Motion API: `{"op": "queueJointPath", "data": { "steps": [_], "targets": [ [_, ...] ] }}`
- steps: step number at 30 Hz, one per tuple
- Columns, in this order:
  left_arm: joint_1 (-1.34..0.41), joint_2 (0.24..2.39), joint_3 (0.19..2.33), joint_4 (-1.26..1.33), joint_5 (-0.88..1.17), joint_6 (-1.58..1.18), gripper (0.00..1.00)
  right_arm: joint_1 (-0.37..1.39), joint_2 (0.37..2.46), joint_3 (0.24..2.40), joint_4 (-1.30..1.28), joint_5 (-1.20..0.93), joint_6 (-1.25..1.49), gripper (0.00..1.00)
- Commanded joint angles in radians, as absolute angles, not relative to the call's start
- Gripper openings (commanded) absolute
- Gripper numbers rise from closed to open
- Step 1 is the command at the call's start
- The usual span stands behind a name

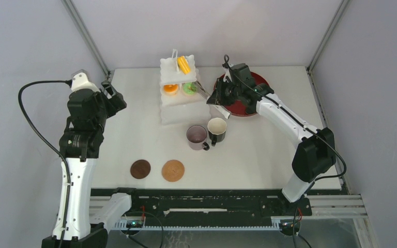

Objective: Serve the afternoon tea

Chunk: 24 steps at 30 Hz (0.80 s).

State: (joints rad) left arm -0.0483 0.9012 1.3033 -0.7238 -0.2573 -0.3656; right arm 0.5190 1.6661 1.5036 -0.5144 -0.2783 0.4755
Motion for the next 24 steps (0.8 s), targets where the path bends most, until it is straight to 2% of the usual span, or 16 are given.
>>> {"op": "queueJointPath", "data": {
  "steps": [1,3,13,16,24],
  "targets": [
    [-0.052,0.899,1.29,-0.702,-0.252,-0.364,0.83,0.528,1.67,1.572,-0.46,-0.287,0.474,0.38],
    [-0.051,0.902,1.29,-0.703,-0.249,-0.364,0.83,0.532,1.671,1.579,-0.466,-0.281,0.473,0.42],
    [-0.052,0.904,1.291,-0.703,-0.253,-0.354,0.83,0.534,1.61,1.582,-0.49,-0.235,0.467,0.45],
    [-0.051,0.903,1.29,-0.703,-0.26,-0.349,0.83,0.534,1.583,1.576,-0.501,-0.205,0.457,0.49],
    [-0.051,0.904,1.288,-0.703,-0.249,-0.356,0.83,0.521,1.527,1.535,-0.515,-0.14,0.45,0.48]
  ]
}}
